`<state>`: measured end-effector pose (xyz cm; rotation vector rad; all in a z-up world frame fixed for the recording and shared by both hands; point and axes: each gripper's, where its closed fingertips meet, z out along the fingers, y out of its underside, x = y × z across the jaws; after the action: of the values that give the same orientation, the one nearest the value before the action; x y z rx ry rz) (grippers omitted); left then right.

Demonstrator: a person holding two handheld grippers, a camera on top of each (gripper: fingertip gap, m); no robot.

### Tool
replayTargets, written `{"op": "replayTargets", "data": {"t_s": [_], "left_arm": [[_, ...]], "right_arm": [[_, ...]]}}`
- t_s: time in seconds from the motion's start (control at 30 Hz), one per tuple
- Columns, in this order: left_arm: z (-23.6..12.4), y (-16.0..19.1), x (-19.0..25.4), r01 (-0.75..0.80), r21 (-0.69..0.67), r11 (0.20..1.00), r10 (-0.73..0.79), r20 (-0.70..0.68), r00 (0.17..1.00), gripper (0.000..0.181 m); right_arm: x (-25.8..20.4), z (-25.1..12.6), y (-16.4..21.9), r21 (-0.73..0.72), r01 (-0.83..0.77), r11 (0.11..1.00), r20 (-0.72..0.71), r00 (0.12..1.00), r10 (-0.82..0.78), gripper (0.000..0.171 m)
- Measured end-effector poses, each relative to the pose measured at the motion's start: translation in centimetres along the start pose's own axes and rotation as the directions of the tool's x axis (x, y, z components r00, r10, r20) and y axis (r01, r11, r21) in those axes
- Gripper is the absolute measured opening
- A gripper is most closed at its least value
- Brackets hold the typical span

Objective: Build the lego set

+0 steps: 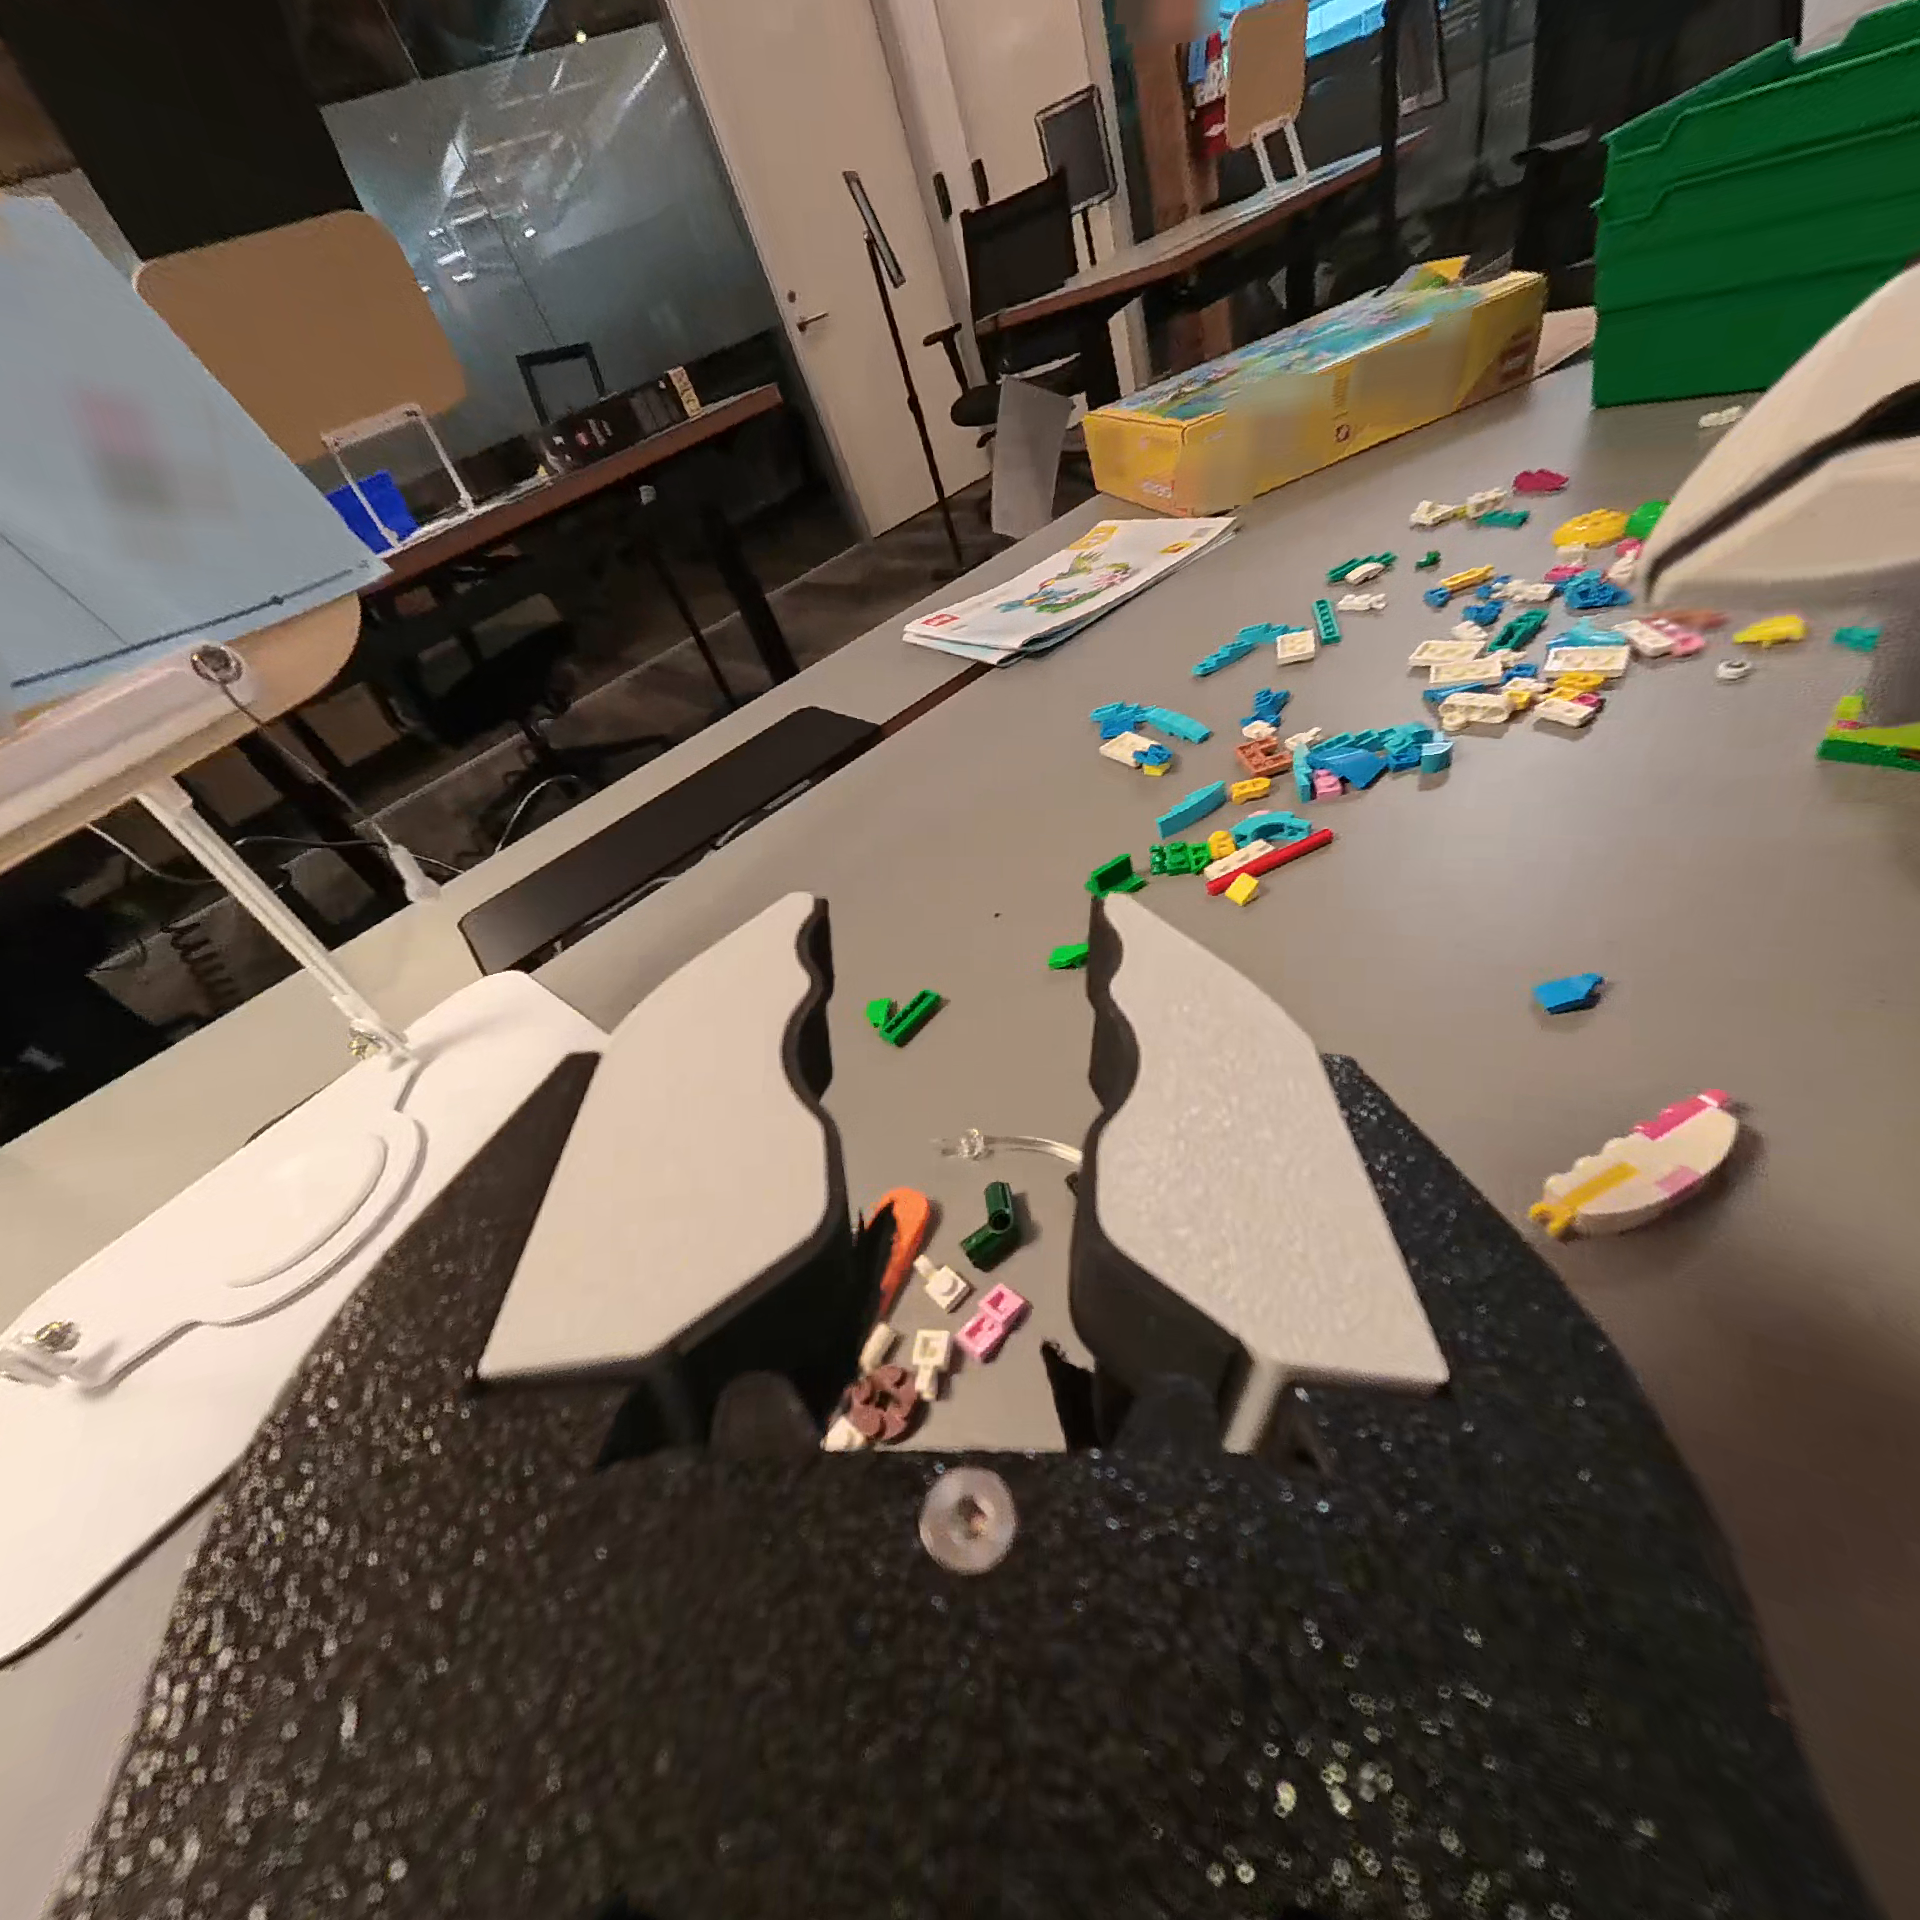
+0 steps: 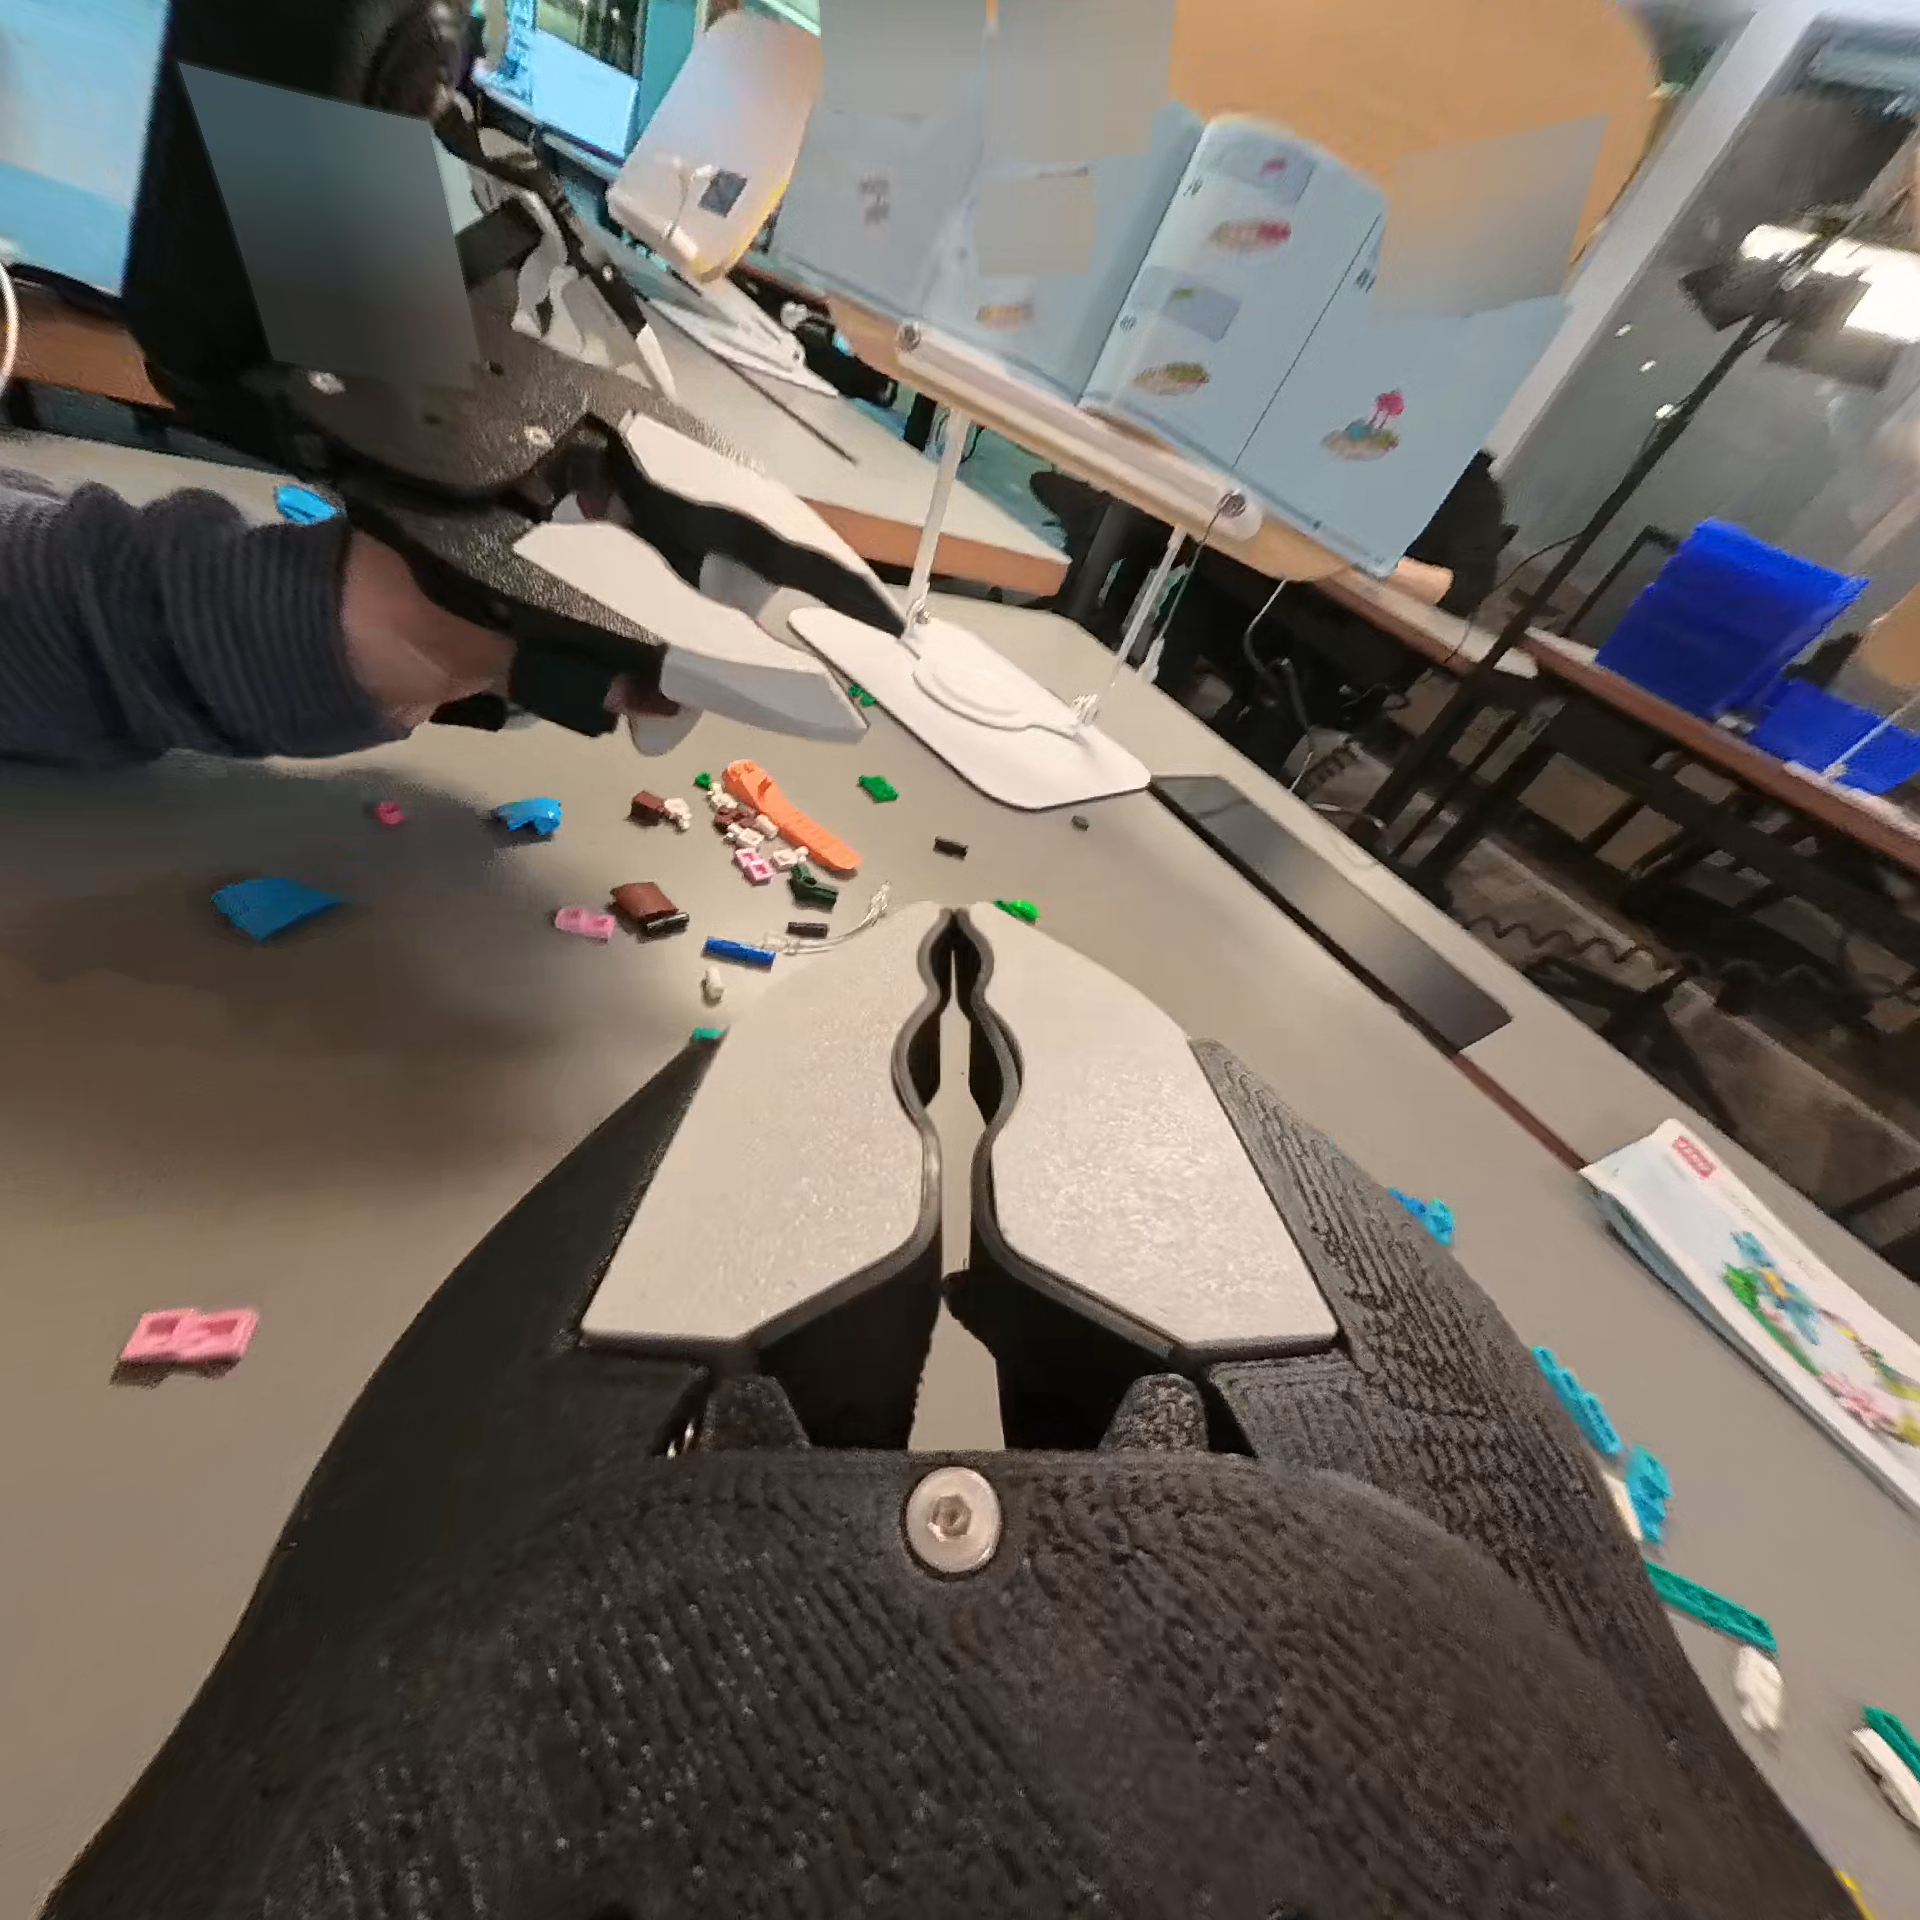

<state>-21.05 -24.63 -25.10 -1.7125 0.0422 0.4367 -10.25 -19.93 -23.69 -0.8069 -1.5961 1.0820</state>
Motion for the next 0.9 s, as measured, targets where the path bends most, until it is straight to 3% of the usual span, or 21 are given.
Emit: {"op": "replayTargets", "data": {"t_s": [0.3, 0.6, 0.9], "left_arm": [[-0.4, -1.0, 1.5, 0.081, 0.084, 0.993, -0.074, -0.090, 0.993, 0.043], [-0.8, -1.3, 1.5, -0.022, 0.105, 0.994, 0.026, -0.046, 0.999, 0.032], [-1.0, -1.3, 0.9, -0.010, 0.123, 0.992, 0.013, -0.023, 1.000, 0.027]], "right_arm": [[-1.2, 0.5, 0.0, -0.008, 0.155, 0.988, -0.026, 0.987, -0.156, 0.000], [-1.0, 0.4, -0.2, 0.026, 0.167, 0.986, -0.067, 0.984, -0.165, 0.000], [0.4, -0.2, -1.0, 0.104, 0.136, 0.985, -0.182, 0.977, -0.115, 0.000]]}}
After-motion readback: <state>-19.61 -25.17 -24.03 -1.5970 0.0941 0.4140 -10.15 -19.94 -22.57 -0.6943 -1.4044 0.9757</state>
